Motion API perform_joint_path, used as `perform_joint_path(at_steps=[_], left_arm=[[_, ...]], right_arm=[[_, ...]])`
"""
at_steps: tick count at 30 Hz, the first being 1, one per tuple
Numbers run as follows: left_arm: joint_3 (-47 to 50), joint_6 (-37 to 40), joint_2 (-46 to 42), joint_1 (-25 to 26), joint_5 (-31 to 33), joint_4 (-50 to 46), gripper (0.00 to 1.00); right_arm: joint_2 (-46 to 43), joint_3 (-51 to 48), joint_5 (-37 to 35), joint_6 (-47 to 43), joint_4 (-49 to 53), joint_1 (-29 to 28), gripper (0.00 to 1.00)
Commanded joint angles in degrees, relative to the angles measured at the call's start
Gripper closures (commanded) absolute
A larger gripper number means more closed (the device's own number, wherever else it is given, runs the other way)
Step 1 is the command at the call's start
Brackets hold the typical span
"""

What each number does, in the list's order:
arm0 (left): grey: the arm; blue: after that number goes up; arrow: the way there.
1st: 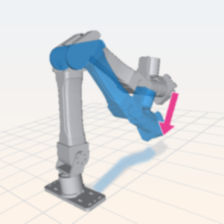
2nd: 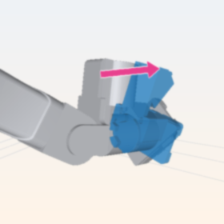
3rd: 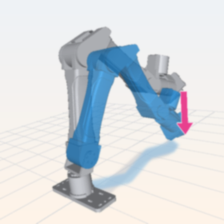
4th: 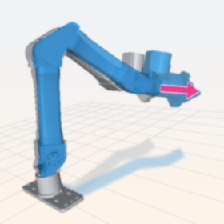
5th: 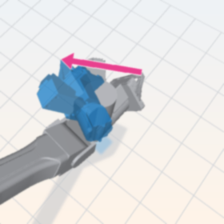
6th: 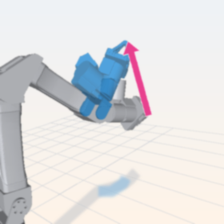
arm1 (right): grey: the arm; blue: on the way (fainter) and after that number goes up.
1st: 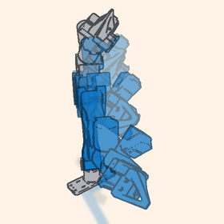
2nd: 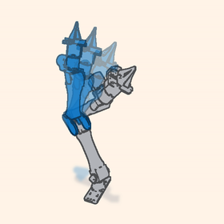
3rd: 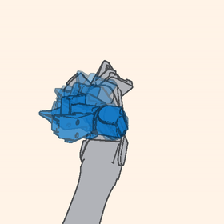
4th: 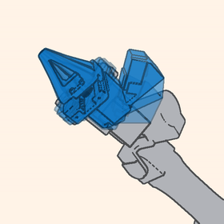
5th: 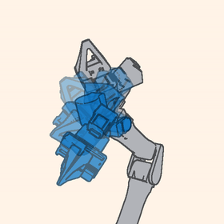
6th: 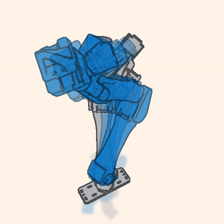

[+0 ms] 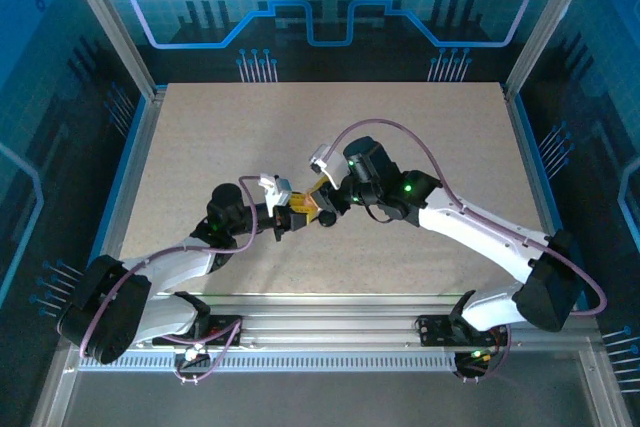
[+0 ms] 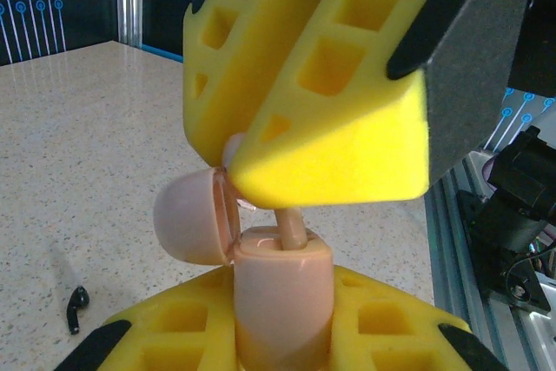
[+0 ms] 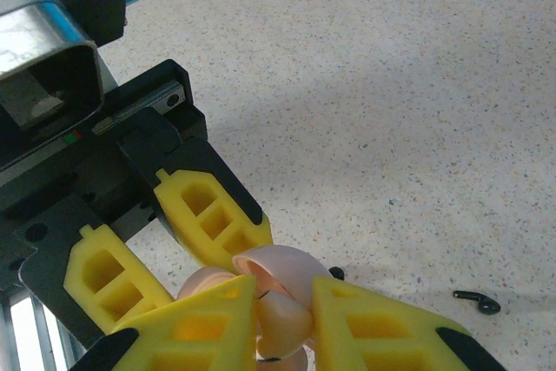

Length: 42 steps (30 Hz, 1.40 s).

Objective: Insert the wireless bluetooth earbuds into the charging case

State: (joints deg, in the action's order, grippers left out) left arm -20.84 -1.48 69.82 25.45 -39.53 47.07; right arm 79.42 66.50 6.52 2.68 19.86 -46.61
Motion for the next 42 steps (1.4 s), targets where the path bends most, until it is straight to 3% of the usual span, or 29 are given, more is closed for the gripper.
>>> perform_joint_path(at_steps=[1,16,42], left_arm=[[0.69,0.95,-0.63,0.29,-1.43,3.49,0.84],[1.12,3.75,-3.81,0.9,-1.67,2.06,0.85],[1.47,0.42,-6.1,2.04,-3.45,5.62,0.85]], right_arm=[[0.44,1.86,2.2,-1.56,1.79,-0.86,0.78],[2.8,5.53,6.29,-8.91,8.08,-0.57,0.78],[3.37,9.92,11.25,-21.08,15.3,1.26,0.76]])
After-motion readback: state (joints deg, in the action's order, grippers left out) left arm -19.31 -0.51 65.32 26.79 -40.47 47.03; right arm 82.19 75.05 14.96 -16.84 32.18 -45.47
